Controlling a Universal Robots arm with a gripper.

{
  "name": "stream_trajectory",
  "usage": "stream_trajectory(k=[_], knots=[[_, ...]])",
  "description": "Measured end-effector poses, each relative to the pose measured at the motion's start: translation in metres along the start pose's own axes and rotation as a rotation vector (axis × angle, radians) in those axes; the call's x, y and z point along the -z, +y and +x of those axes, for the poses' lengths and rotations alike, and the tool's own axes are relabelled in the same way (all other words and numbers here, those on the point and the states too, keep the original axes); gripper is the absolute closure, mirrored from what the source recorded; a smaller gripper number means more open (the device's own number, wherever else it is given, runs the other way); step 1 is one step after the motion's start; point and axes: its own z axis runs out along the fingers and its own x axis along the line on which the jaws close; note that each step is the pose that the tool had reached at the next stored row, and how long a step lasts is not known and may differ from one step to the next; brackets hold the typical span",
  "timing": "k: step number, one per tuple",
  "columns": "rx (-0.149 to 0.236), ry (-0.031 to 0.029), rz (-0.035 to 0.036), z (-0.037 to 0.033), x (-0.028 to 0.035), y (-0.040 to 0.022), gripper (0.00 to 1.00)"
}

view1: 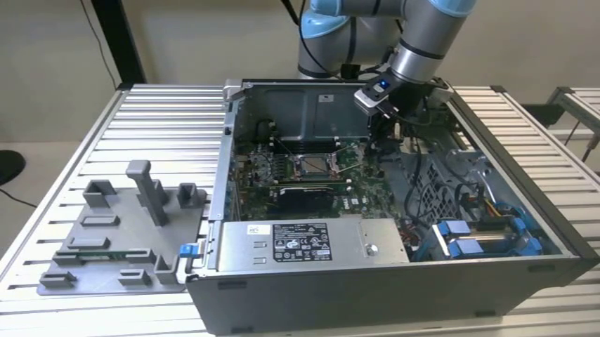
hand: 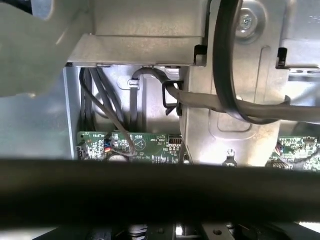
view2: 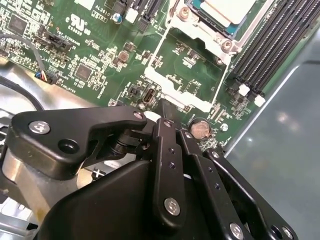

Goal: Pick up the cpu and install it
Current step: 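Close the cpu cover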

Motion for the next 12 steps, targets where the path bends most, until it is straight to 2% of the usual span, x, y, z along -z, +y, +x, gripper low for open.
stream_trajectory(k=[7, 12], knots=[[0.000, 0.0001, 0.0177, -0.0003, 0.0058, -0.0011, 1.00], [0.005, -0.0007, 0.0187, -0.0003, 0.0048, 0.0016, 1.00]])
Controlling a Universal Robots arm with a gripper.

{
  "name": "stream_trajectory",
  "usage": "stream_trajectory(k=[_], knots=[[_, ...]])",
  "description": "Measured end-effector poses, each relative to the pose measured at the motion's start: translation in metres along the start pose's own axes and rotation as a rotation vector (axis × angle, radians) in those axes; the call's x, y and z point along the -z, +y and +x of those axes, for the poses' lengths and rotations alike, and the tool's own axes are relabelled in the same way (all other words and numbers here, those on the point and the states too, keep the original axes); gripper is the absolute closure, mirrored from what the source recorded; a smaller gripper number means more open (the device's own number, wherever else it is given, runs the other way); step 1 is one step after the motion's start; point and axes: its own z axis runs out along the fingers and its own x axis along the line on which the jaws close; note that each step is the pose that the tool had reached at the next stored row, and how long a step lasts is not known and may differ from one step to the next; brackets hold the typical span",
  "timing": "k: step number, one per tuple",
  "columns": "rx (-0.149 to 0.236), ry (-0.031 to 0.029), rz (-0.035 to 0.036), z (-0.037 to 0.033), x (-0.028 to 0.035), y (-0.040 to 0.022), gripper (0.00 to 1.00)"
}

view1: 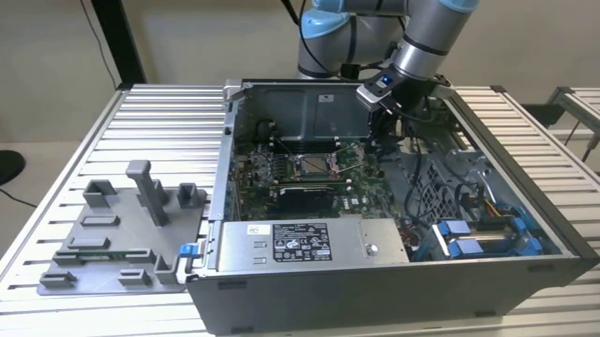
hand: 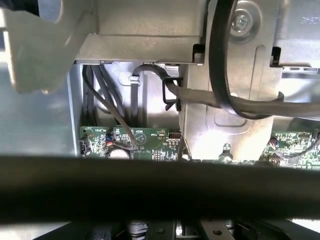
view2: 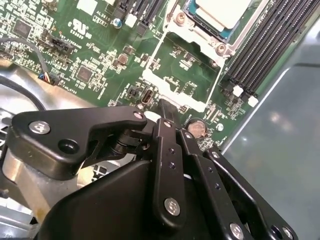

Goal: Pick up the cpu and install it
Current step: 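Close the cpu cover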

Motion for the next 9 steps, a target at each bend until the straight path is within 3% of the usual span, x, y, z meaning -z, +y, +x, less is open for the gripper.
stream_trajectory(k=[5, 7, 9], knots=[[0.007, -0.0020, -0.0005, 0.0001, -0.0084, 0.0024, 1.00], [0.013, -0.0027, -0.0001, 0.0001, -0.0089, 0.0033, 1.00], [0.014, -0.0030, -0.0003, 0.0000, -0.0049, 0.0047, 1.00]])
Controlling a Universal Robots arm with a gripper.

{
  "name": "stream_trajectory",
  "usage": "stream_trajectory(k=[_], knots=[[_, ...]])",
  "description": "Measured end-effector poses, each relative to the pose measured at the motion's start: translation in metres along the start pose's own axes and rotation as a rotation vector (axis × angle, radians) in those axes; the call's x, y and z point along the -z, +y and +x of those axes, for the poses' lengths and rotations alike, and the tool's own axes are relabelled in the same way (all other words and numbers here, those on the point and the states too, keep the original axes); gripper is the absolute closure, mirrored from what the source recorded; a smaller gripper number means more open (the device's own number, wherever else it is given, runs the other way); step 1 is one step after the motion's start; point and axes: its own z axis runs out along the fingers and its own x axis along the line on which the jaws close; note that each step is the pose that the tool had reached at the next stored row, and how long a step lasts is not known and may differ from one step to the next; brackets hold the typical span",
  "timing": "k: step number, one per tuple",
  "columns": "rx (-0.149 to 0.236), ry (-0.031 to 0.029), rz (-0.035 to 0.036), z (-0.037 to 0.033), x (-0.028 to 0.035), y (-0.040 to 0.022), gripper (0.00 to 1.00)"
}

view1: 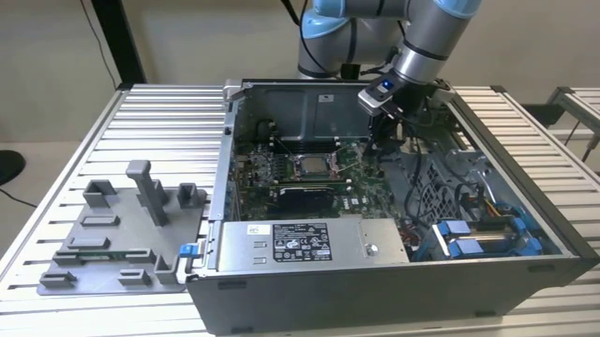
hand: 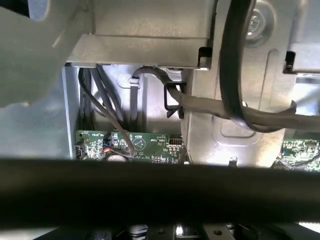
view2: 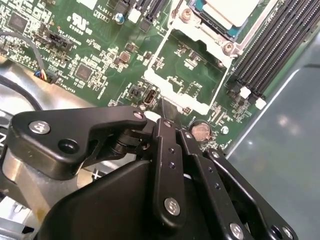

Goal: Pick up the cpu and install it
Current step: 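Close the cpu cover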

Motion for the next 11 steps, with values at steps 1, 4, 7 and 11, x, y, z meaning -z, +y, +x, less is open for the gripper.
stream_trajectory(k=[1, 4, 7, 11], knots=[[0.000, 0.0002, -0.0001, -0.0001, 0.0031, 0.0003, 1.00], [0.000, 0.0004, 0.0002, -0.0001, 0.0035, 0.0014, 1.00], [-0.002, 0.0005, 0.0002, -0.0001, -0.0018, 0.0025, 1.00], [-0.003, 0.0008, 0.0002, 0.0001, -0.0089, 0.0039, 1.00]])
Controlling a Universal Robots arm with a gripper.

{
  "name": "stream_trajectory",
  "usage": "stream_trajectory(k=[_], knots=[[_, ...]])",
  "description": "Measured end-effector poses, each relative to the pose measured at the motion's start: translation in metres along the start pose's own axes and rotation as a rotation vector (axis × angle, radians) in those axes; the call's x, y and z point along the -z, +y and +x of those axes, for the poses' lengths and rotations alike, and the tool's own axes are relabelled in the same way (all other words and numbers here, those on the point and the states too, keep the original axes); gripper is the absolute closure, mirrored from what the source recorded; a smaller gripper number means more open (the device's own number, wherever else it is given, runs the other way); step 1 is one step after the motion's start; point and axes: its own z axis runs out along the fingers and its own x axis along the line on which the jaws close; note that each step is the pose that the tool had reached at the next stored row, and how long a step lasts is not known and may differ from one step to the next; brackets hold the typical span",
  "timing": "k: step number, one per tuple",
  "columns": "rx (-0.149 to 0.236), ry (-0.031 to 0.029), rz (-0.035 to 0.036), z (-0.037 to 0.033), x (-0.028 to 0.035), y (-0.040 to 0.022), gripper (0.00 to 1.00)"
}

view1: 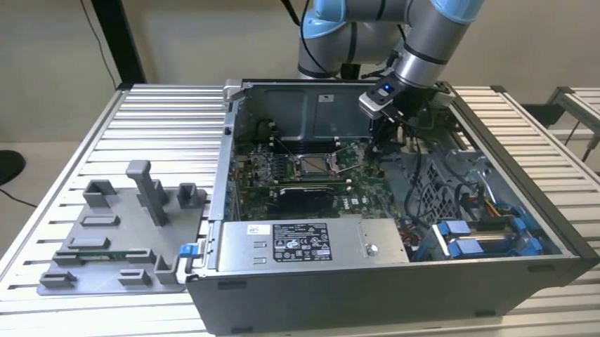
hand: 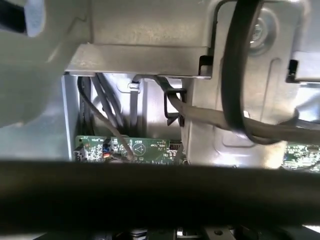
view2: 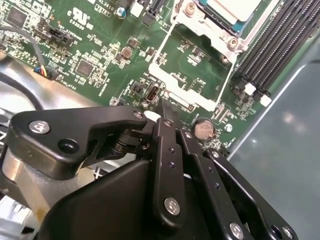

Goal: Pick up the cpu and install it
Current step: 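Close the cpu cover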

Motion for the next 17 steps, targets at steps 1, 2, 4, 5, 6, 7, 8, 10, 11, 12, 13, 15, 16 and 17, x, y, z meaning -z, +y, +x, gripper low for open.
stream_trajectory(k=[1, 2, 4, 5, 6, 7, 8, 10, 11, 12, 13, 15, 16, 17], knots=[[-0.001, -0.0001, 0.0000, 0.0000, -0.0018, 0.0001, 1.00], [-0.001, 0.0002, 0.0000, 0.0001, -0.0037, -0.0002, 1.00], [-0.005, 0.0009, 0.0001, 0.0002, -0.0077, -0.0016, 1.00], [-0.008, 0.0014, 0.0006, 0.0002, -0.0088, -0.0022, 1.00], [-0.010, 0.0017, 0.0035, 0.0001, -0.0089, -0.0024, 1.00], [-0.011, 0.0021, 0.0099, 0.0000, -0.0089, -0.0024, 1.00], [-0.012, 0.0025, 0.0182, -0.0001, -0.0087, -0.0024, 1.00], [-0.013, 0.0030, 0.0330, -0.0002, -0.0078, -0.0026, 1.00], [-0.013, 0.0031, 0.0393, -0.0002, -0.0071, -0.0028, 1.00], [-0.013, 0.0035, 0.0451, -0.0002, -0.0062, -0.0030, 1.00], [-0.013, 0.0035, 0.0506, -0.0003, -0.0053, -0.0032, 1.00], [-0.013, 0.0038, 0.0604, -0.0003, -0.0028, -0.0037, 1.00], [-0.013, 0.0040, 0.0637, -0.0004, -0.0010, -0.0040, 1.00], [-0.013, 0.0039, 0.0663, -0.0005, 0.0013, -0.0045, 1.00]])
